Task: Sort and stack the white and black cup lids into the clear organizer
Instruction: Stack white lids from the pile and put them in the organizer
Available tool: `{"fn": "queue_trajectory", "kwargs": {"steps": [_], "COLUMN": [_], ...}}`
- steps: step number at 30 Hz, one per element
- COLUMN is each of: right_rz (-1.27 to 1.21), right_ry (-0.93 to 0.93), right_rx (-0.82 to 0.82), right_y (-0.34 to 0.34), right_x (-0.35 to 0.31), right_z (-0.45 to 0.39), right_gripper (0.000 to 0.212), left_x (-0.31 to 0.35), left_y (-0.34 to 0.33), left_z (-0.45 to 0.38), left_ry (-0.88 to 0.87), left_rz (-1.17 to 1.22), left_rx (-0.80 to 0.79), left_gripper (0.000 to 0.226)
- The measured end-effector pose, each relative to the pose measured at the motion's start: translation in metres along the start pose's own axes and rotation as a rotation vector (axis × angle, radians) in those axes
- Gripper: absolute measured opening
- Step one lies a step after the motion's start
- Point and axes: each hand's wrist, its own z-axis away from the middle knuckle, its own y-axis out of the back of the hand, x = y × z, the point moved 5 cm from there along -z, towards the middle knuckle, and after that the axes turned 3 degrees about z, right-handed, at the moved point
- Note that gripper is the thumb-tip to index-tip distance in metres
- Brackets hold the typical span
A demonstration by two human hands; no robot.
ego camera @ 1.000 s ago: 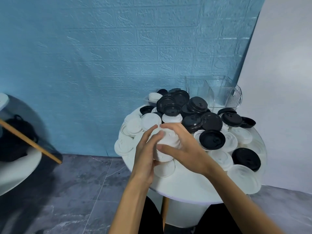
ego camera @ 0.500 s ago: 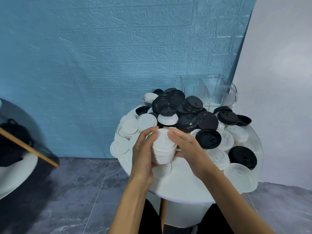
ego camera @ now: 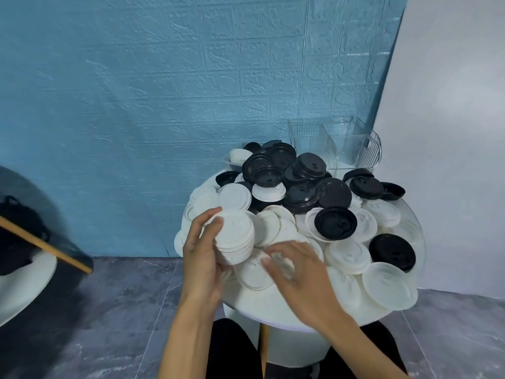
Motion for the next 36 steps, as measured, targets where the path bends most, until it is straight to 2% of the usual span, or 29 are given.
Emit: {"fn": "queue_trajectory", "kwargs": {"steps": [3, 6, 11, 15, 18, 19, 22, 23, 26, 28, 30, 33, 36], "right_rz": [0.262, 0.308, 0.354, 0.321, 0.264, 0.202, -0.151, -0.278, -0.789, -1.023, -1.027, -0.860, -0.694], "right_ry": [0.143, 0.153, 0.252, 0.325, 0.352, 0.297, -0.099, -0.172, -0.227, -0.320, -0.387, -0.398, -0.361], "right_rx": [-0.237, -0.306, -0.060, 0.059, 0.212, 0.229, 0.199, 0.196, 0.212, 0.151, 0.098, 0.136, 0.173], "right_y": [-0.029, -0.040, -0.032, -0.029, -0.014, -0.006, 0.025, 0.033, 0.051, 0.043, 0.032, 0.020, 0.013], "right_x": [-0.005, -0.002, -0.015, -0.016, -0.022, -0.023, -0.017, -0.015, -0.015, -0.014, -0.014, -0.013, -0.011], "right_z": [0.019, 0.029, 0.037, 0.049, 0.054, 0.053, 0.037, 0.030, 0.005, -0.010, -0.021, -0.030, -0.033], "right_gripper": [0.063, 0.073, 0.042, 0.033, 0.013, 0.010, 0.019, 0.019, 0.018, 0.023, 0.020, 0.009, 0.007], "left_x": [0.002, 0.003, 0.001, -0.001, -0.003, -0.004, -0.006, -0.008, -0.013, -0.018, -0.022, -0.026, -0.028], "left_y": [0.006, 0.009, 0.009, 0.011, 0.013, 0.013, 0.011, 0.010, 0.003, -0.004, -0.012, -0.018, -0.016], "left_z": [-0.003, -0.004, -0.003, -0.004, -0.005, -0.005, -0.004, -0.004, 0.001, 0.007, 0.014, 0.022, 0.024], "left_ry": [-0.002, 0.000, 0.010, 0.018, 0.010, 0.009, 0.006, 0.004, 0.021, 0.038, 0.058, 0.055, 0.042], "left_rz": [0.021, 0.016, 0.018, 0.016, 0.011, 0.007, -0.028, -0.048, -0.108, -0.131, -0.135, -0.139, -0.164], "left_rx": [0.013, 0.020, 0.021, 0.021, 0.019, 0.018, 0.013, 0.008, -0.036, -0.076, -0.123, -0.159, -0.152], "left_gripper": [0.024, 0.021, 0.021, 0.017, 0.017, 0.018, 0.018, 0.018, 0.014, 0.012, 0.021, 0.051, 0.049]}}
